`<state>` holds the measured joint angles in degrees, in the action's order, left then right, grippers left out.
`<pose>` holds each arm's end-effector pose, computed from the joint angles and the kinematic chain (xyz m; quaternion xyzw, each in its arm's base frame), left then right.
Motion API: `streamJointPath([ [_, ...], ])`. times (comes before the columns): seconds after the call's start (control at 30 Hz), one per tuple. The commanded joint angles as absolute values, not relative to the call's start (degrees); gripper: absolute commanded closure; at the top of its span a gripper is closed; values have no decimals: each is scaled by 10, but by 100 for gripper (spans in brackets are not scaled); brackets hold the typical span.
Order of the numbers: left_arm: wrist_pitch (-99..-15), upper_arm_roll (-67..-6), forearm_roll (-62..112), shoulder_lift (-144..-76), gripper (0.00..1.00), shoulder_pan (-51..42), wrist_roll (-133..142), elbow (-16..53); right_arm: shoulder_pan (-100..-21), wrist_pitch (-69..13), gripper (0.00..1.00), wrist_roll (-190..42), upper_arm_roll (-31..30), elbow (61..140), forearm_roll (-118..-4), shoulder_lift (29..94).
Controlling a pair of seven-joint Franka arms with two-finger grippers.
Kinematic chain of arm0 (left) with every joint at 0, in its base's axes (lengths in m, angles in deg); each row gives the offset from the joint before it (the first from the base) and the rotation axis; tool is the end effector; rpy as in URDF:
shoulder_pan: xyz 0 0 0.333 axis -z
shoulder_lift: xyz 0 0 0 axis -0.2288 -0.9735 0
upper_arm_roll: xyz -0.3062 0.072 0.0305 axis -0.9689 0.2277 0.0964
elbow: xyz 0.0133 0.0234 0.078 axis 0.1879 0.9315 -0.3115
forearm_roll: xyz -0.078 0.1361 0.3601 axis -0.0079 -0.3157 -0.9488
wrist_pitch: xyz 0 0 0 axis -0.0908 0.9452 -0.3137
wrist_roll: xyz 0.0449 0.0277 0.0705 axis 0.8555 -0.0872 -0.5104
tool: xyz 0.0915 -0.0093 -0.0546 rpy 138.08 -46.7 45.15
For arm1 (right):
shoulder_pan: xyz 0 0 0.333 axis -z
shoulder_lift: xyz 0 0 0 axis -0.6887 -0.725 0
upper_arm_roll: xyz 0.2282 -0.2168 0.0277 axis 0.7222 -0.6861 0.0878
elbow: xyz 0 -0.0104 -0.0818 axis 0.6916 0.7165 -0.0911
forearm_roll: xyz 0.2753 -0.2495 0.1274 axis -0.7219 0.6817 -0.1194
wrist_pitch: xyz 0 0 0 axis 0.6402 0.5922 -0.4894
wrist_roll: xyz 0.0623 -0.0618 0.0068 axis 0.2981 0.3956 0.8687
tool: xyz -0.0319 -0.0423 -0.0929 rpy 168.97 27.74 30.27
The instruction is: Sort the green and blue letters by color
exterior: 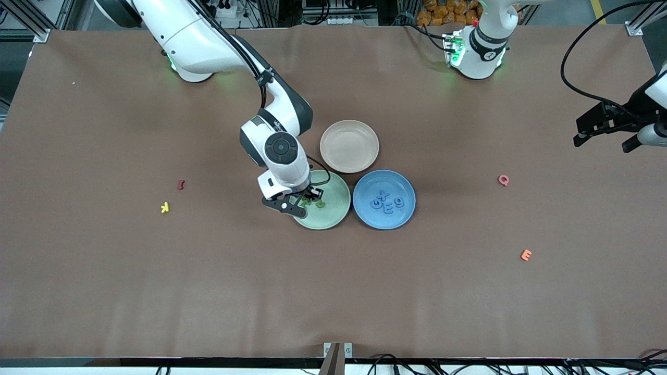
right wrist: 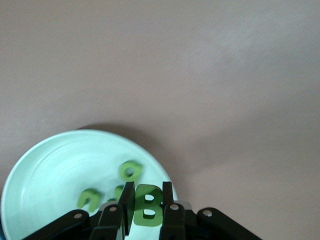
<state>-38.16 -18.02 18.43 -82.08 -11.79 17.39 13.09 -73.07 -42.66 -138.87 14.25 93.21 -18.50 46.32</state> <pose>0.5544 -0.0157 0.6260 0.9962 -0.0663 0.0540 0.0184 0.5560 0.4207 0.2417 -0.9852 0.1709 0.0056 0.0090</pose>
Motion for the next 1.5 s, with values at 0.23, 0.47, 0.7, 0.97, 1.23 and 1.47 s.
streamJointPath([
  [0.23,-371,-180,174,-829,0,-116,183,113,-677,-408,0,-1311,140,912,-181,474],
  [0.47,-371,-180,174,-829,0,-117,185,113,-575,-382,0,-1169,137,912,-181,495],
  [0.7,-371,-179,174,-829,0,-116,185,113,-508,-369,0,-1050,109,913,-179,498],
  [0.97,-371,-179,174,-829,0,-116,185,113,-453,-368,0,-906,55,911,-171,498],
  [1.23,-371,-179,174,-829,0,-116,185,113,-400,-376,0,-812,13,910,-170,497],
  [1.47,-371,-179,174,-830,0,-117,184,113,-387,-376,0,-790,-17,910,-171,517],
])
